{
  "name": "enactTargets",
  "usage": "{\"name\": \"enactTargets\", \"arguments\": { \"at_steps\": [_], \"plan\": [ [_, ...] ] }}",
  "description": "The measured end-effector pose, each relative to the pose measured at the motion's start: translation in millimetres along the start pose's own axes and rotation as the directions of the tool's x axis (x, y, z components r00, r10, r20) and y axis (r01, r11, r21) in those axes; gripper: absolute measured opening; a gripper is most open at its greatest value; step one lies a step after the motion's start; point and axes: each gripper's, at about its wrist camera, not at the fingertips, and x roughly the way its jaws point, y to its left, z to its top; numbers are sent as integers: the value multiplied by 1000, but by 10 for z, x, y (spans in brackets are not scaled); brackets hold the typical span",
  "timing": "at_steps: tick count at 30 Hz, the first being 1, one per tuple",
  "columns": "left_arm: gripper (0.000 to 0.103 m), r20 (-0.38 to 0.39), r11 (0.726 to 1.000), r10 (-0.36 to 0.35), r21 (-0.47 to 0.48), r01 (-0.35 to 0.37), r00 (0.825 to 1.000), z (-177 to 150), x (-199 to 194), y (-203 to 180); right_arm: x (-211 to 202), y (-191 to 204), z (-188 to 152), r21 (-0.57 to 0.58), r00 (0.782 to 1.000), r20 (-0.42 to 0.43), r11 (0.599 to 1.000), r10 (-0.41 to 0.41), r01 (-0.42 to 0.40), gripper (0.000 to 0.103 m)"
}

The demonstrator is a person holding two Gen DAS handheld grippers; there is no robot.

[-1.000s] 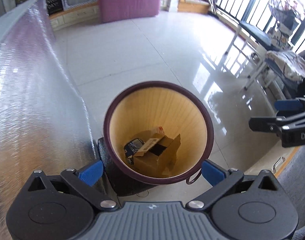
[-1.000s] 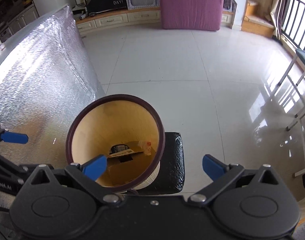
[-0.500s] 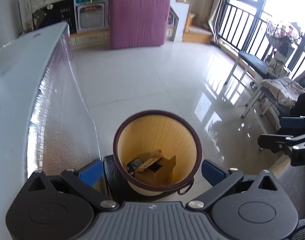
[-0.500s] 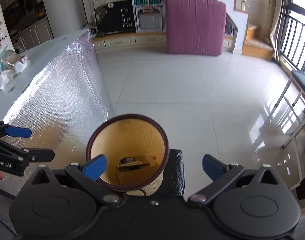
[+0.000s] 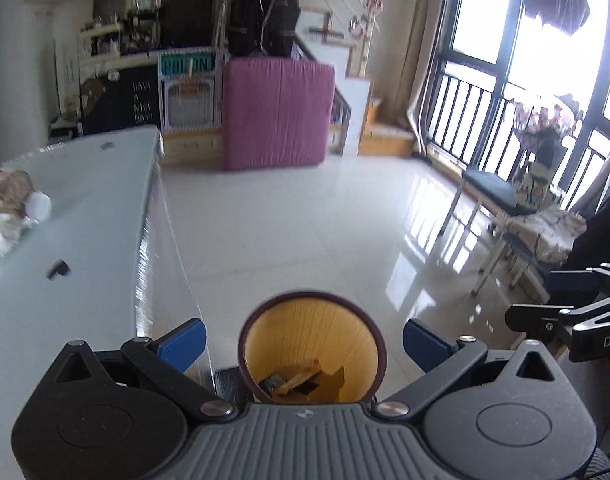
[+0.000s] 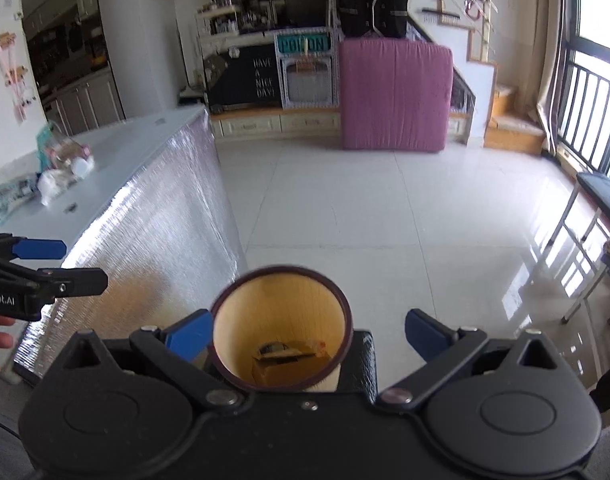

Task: Collect trash
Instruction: 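Raise both tools from the wastebasket back toward the table, then grasp the blue snack bag with the left tool while the right tool grasps the clear bottle cap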

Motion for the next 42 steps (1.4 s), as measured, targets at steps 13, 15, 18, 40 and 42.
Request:
{"name": "enactTargets", "arguments": {
  "at_steps": [13,15,18,40,42],
  "plan": [
    [103,194,993,110,-63,-100,975,-48,-792,802,-180,641,181,-7,979,185,997,82,-82,103],
    [103,206,989,142,-76,-128,968,-95,-879,1001,-127,793,205,-16,976,195,995,97,-96,103],
    [103,211,981,180,-113,-159,961,-171,-971,1289,-32,1036,252,-29,965,225,991,136,-133,103],
    [103,281,505,434,-862,27,856,-85,-384,3377,900,2398,898,-171,874,342,938,344,-303,103],
    [103,265,437,462,-898,43,846,-154,-256,3502,1031,2458,1001,-183,863,346,929,368,-323,103]
  ]
}}
